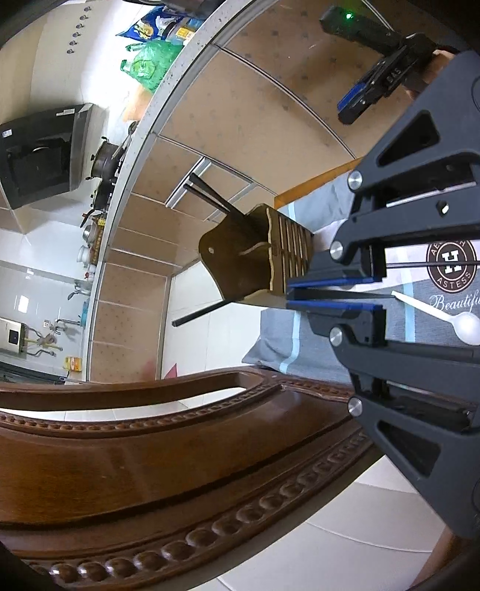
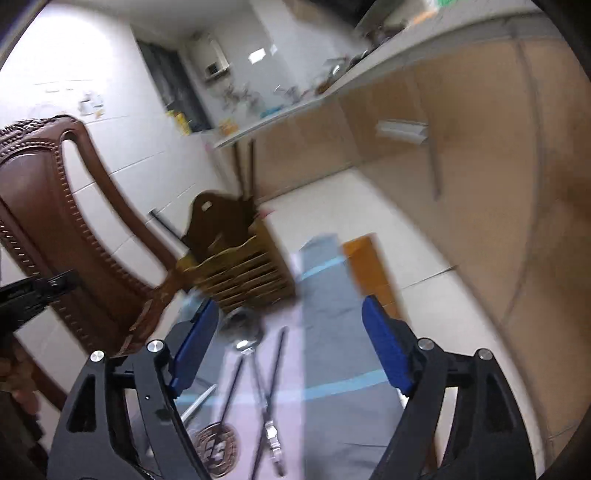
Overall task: Organize utensils
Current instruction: 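Insert both chopsticks into the holder and open both tools to release, then lower both open tools back toward the remaining utensils on the cloth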
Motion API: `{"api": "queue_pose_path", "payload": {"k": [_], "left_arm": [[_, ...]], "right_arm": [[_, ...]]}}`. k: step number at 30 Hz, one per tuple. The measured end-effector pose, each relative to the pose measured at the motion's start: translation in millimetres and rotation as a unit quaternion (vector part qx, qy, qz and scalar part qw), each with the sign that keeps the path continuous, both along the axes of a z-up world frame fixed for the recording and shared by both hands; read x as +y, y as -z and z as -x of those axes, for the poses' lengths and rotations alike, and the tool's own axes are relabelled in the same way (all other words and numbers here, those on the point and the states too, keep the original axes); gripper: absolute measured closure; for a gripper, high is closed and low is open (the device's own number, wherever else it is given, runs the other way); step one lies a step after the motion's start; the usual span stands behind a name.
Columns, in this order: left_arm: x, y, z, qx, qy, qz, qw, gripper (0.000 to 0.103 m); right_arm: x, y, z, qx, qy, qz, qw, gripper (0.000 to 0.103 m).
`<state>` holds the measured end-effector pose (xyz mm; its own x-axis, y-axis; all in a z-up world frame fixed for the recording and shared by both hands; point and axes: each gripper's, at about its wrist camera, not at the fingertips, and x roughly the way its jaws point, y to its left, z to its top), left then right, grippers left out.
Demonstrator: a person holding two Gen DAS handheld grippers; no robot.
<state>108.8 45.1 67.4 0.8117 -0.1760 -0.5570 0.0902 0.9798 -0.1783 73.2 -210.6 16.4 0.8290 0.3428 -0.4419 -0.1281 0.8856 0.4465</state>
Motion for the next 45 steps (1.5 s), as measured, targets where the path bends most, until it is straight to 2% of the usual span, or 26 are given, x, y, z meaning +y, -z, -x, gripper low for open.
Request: {"api": "queue_pose_path", "payload": {"k": [2, 4, 6, 9, 11, 14, 18, 21, 24, 30, 32, 33, 34, 35, 36, 37, 40, 42, 45], "left_arm": [[-5.0, -6.7, 2.9, -0.006, -0.001, -0.006, 1.0000, 0.096], [-9.7, -18.7, 3.6, -0.013, -0.005, -0.005, 0.9999, 0.096], [-13.4, -34.8, 2.8, -0.024, -0.009, 0.000, 0.9997, 0.096], [-24.2, -71.4, -3.7, -0.049, -0.015, -0.010, 0.9986, 0.096], [-33.0, -100.8, -13.5, -0.071, -0.022, -0.025, 0.9969, 0.096], [-39.9, -134.4, -34.2, -0.088, -0.028, -0.028, 0.9954, 0.096], [-43.0, -153.7, -66.5, -0.090, -0.034, -0.026, 0.9950, 0.096], [-42.5, -147.5, -98.4, -0.069, -0.028, -0.013, 0.9971, 0.097], [-42.4, -126.0, -128.4, -0.042, -0.023, -0.005, 0.9988, 0.096], [-29.8, -52.5, -187.6, 0.057, -0.013, 0.038, 0.9976, 0.096], [-28.5, -28.5, -199.8, 0.095, -0.005, 0.037, 0.9948, 0.096], [-27.3, -20.6, -204.7, 0.108, -0.004, 0.034, 0.9936, 0.092], [-25.1, -8.7, -209.3, 0.131, -0.005, 0.031, 0.9909, 0.070], [-22.2, -4.1, -208.7, 0.138, -0.010, 0.029, 0.9900, 0.056], [-19.2, -3.9, -205.2, 0.131, -0.017, 0.025, 0.9909, 0.039], [-16.9, -7.8, -195.0, 0.108, -0.027, 0.016, 0.9937, 0.030], [-18.4, -24.2, -150.1, 0.045, -0.044, -0.032, 0.9975, 0.011], [-25.5, -27.7, -109.8, 0.003, -0.042, -0.063, 0.9971, 0.006], [-40.9, -22.7, -55.1, -0.035, -0.033, -0.111, 0.9927, 0.004]], "right_arm": [[1.2, -0.1, -0.8, -0.022, 0.003, 0.021, 1.000, 0.025], [0.2, 6.2, -6.1, -0.008, 0.005, 0.027, 1.000, 0.025], [-2.5, 10.4, -14.4, 0.006, -0.007, 0.006, 1.000, 0.025], [-7.6, 10.6, -19.0, -0.004, -0.002, 0.023, 1.000, 0.025], [-14.0, 12.0, -23.5, -0.004, 0.003, 0.022, 1.000, 0.025], [-19.8, 15.8, -31.1, 0.004, 0.004, 0.013, 1.000, 0.025], [-19.9, 17.8, -34.0, 0.011, -0.001, 0.012, 1.000, 0.025], [-19.9, 19.8, -37.3, 0.015, -0.004, 0.012, 1.000, 0.025], [-21.6, 20.1, -39.0, 0.019, -0.004, 0.007, 1.000, 0.025], [-18.4, 21.0, -42.2, 0.024, -0.011, 0.005, 1.000, 0.025], [-14.8, 21.0, -42.7, 0.025, -0.016, 0.007, 1.000, 0.025], [-13.0, 20.4, -42.7, 0.024, -0.019, 0.009, 0.999, 0.025], [-11.5, 20.1, -42.6, 0.023, -0.021, 0.011, 0.999, 0.025], [-10.6, 20.0, -42.7, 0.023, -0.023, 0.012, 0.999, 0.025], [-9.4, 19.9, -42.9, 0.024, -0.025, 0.011, 0.999, 0.025], [-8.6, 20.1, -43.0, 0.024, -0.026, 0.011, 0.999, 0.025], [-6.2, 18.8, -42.1, 0.022, -0.029, 0.012, 0.999, 0.025], [-4.6, 17.3, -39.9, 0.018, -0.030, 0.016, 0.999, 0.025], [-0.8, 15.2, -36.7, 0.013, -0.035, 0.029, 0.999, 0.025]]}}
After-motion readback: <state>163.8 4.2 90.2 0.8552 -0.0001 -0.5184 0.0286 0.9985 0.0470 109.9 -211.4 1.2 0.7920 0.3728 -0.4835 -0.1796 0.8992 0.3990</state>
